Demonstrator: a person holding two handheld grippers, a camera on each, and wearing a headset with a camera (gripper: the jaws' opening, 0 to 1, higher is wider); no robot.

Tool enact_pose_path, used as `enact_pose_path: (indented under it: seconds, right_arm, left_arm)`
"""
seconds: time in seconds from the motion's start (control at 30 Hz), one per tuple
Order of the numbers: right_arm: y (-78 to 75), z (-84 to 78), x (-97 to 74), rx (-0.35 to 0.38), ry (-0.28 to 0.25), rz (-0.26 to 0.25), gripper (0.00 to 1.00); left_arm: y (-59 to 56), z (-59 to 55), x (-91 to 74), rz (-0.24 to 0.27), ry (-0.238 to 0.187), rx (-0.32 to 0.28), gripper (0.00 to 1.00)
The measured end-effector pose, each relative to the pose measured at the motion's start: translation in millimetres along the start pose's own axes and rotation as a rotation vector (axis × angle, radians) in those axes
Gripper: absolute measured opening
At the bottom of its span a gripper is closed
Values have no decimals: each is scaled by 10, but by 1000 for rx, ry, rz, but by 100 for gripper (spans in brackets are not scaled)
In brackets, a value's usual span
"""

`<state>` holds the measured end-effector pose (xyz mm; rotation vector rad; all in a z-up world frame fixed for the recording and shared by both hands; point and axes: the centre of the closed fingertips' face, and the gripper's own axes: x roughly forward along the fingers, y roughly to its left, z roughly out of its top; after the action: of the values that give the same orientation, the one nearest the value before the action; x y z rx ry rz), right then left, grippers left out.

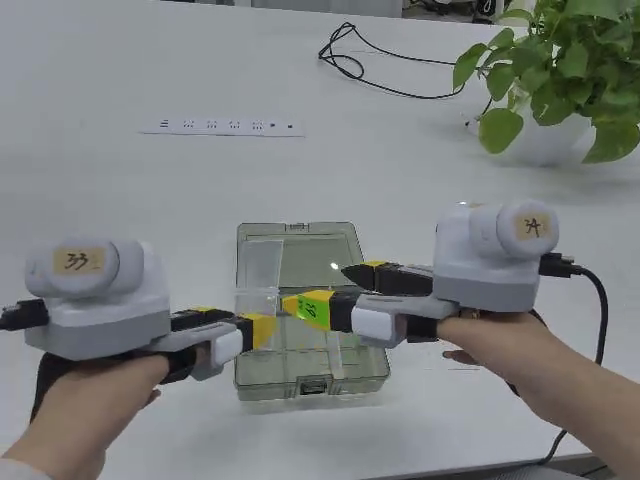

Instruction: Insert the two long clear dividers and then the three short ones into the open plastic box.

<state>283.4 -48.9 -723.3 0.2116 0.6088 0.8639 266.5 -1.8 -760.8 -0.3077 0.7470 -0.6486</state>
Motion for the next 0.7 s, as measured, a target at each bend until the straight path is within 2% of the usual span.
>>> enact_pose_path:
  seconds: [0.1,0.23,0.27,0.3,0.33,0.5,0.7]
  right_arm:
    - [-3,15,63,62,11,8,48]
    - [-6,9,133,192,37,18,31]
    - [-21,3,139,218,46,10,27]
    - [0,24,157,255,42,24,25]
    - [-19,25,162,276,45,10,24]
    - [-24,41,197,307,62,5,14]
    - [-7,16,216,317,84,1,9]
  left_arm:
    - [-36,12,10,-4,-15,-11,30]
    - [-74,28,18,-8,-33,-15,30]
    - [-77,35,17,-4,-37,-10,30]
    - [-85,44,19,-3,-45,-10,30]
    - [-89,49,20,-1,-47,-7,30]
    - [-108,48,45,4,-51,11,30]
    - [-130,50,56,-4,-52,16,30]
